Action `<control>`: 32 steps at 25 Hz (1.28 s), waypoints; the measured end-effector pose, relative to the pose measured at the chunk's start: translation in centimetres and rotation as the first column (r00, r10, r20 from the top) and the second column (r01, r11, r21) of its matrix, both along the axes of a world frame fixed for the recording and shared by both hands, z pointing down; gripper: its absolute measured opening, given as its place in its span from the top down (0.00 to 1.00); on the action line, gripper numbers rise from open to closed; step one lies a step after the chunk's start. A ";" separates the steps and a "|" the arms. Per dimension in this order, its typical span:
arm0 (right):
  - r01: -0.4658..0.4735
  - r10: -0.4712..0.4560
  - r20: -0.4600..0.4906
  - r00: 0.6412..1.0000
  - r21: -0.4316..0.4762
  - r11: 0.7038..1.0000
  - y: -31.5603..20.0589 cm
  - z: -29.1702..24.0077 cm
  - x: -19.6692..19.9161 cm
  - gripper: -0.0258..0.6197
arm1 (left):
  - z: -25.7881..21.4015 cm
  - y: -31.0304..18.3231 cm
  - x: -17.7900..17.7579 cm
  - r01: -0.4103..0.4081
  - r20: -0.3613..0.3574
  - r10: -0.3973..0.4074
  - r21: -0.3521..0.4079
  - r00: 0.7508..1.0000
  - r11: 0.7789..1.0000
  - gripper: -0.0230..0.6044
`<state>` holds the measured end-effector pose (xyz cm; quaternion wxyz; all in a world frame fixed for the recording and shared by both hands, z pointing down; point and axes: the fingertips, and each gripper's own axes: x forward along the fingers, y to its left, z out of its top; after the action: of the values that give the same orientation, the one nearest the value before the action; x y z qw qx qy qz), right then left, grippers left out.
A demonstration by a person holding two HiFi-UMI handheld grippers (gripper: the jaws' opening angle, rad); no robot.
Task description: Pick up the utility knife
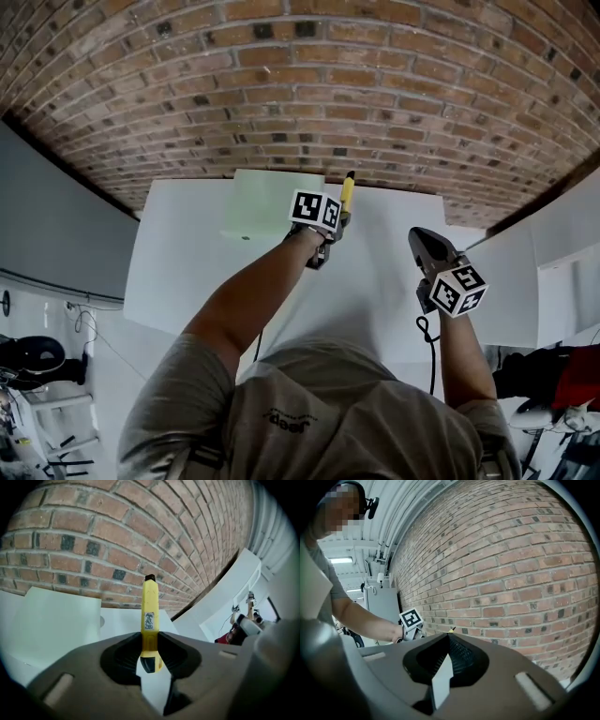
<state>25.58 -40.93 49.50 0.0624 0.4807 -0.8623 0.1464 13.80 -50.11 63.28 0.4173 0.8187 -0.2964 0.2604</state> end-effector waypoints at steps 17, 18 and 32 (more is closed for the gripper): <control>0.048 -0.045 -0.035 0.998 0.099 0.994 -3.5 -8.4 -4.1 0.95 | -18.5 -2.6 -9.9 0.108 -0.265 -0.021 0.320 0.964 0.941 0.78; 0.049 -0.045 -0.039 0.998 0.109 0.993 -3.8 -9.2 -4.3 0.95 | -19.8 -2.7 -10.3 0.113 -0.277 -0.013 0.346 0.961 0.931 0.78; 0.082 -0.079 -0.021 0.997 0.207 0.975 -5.3 -19.6 -8.0 0.95 | -33.3 0.7 -15.9 0.163 -0.396 0.132 0.628 0.909 0.761 0.78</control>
<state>17.54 -46.22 29.90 0.0231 0.4501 -0.8913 0.0498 -2.08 -49.46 29.99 0.1636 0.9454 -0.2788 -0.0427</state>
